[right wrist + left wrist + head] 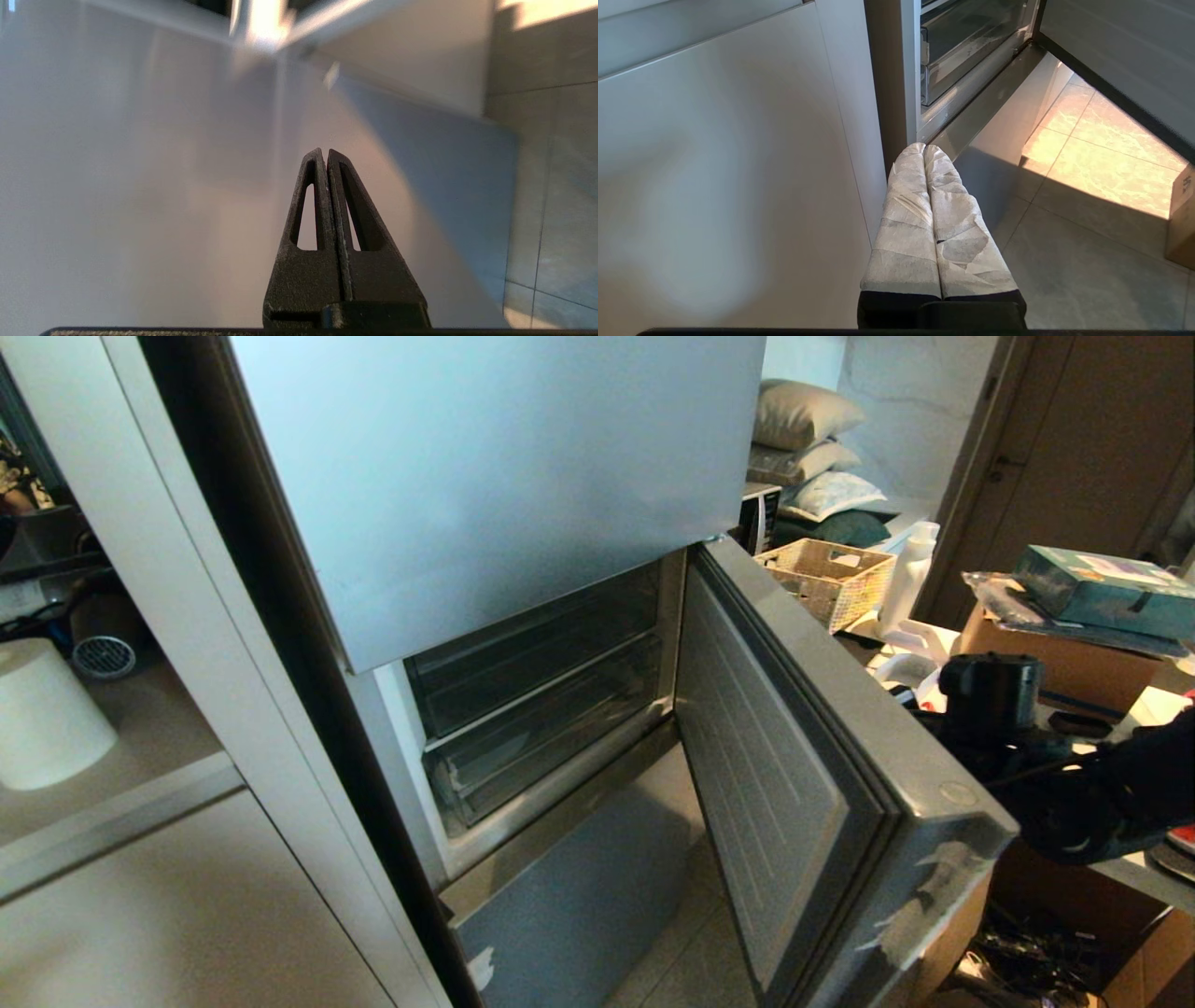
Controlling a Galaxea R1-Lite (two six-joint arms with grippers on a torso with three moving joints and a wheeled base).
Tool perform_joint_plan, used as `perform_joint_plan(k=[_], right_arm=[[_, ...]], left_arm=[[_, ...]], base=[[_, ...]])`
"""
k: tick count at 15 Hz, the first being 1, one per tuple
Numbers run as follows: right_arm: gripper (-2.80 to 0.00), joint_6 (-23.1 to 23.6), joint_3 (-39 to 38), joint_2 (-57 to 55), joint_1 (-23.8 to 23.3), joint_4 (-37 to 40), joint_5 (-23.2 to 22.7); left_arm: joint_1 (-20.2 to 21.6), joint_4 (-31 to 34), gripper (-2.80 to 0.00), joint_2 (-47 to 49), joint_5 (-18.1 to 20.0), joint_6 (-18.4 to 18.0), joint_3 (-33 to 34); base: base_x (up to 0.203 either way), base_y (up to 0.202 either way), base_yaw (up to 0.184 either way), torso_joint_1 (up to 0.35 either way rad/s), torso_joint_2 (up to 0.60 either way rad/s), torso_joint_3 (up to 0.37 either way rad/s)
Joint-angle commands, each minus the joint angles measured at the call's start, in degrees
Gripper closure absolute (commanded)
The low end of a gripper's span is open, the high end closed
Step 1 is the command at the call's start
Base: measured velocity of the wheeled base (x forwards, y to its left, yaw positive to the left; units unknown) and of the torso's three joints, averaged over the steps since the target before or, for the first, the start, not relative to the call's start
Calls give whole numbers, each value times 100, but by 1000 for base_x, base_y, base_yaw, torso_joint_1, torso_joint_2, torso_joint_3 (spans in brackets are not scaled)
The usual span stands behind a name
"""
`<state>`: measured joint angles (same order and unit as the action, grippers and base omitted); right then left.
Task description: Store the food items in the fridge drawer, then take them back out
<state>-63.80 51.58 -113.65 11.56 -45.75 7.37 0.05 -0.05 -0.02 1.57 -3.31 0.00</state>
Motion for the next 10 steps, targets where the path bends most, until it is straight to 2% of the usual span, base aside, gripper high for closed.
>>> perform_joint_plan(k=[1, 4, 5, 6, 7, 10], right_arm=[[0, 156, 477, -314, 976, 3, 381], [0, 963, 1444, -719, 2089, 185, 713], [0, 1295, 1742, -810, 2378, 217, 693], [0, 1634, 1978, -844, 2641, 225, 436], [0, 1799, 2032, -770, 2754, 219, 29], [0, 1822, 1701, -311, 2819, 216, -199]], left_arm=[[4, -3, 0, -6, 1, -3, 9], [4, -3, 0, -6, 1, -3, 9], [4, -3, 0, -6, 1, -3, 9], [4, -3, 0, -6, 1, -3, 9], [4, -3, 0, -6, 1, -3, 9], [4, -3, 0, -6, 1, -3, 9]], base=[[0, 0, 0, 0, 0, 0], [0, 0, 0, 0, 0, 0], [0, 0, 0, 0, 0, 0], [0, 0, 0, 0, 0, 0], [0, 0, 0, 0, 0, 0], [0, 0, 0, 0, 0, 0]])
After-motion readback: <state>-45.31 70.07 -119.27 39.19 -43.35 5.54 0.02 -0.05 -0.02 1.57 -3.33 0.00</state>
